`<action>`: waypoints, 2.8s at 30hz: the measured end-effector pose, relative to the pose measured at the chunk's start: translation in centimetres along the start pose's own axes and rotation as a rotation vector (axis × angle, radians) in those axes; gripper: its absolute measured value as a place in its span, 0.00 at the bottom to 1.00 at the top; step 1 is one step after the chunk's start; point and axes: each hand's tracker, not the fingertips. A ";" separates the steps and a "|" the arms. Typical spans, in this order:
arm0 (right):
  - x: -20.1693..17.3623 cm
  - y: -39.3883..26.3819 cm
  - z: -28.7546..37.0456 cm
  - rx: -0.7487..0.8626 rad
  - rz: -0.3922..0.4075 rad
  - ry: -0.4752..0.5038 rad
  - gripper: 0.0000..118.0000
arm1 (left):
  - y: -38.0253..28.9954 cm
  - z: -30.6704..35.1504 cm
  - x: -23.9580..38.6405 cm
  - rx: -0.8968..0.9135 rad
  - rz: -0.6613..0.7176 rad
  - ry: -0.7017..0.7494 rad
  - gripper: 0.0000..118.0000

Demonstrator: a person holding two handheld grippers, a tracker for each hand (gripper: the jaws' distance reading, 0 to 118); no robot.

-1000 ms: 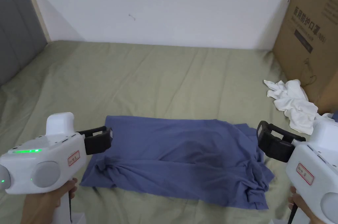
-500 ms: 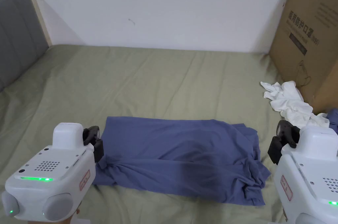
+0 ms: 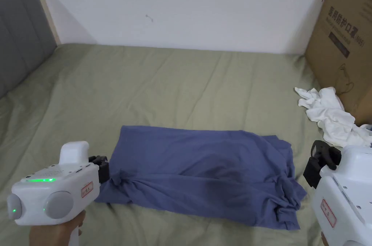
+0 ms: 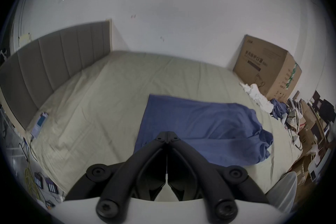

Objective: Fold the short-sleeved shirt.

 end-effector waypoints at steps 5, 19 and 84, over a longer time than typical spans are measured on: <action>0.1 -0.8 -1.8 -0.044 -0.006 -0.006 0.02 | -0.8 -5.2 -2.0 -0.207 0.002 0.040 0.21; 0.3 -3.5 -5.8 -0.163 -0.013 -0.020 0.02 | -3.4 -13.4 -3.9 -0.414 0.032 0.155 1.00; 7.3 -20.2 -4.5 -0.823 -0.167 -0.060 0.14 | -12.2 -4.0 -6.5 -0.459 0.129 0.067 0.12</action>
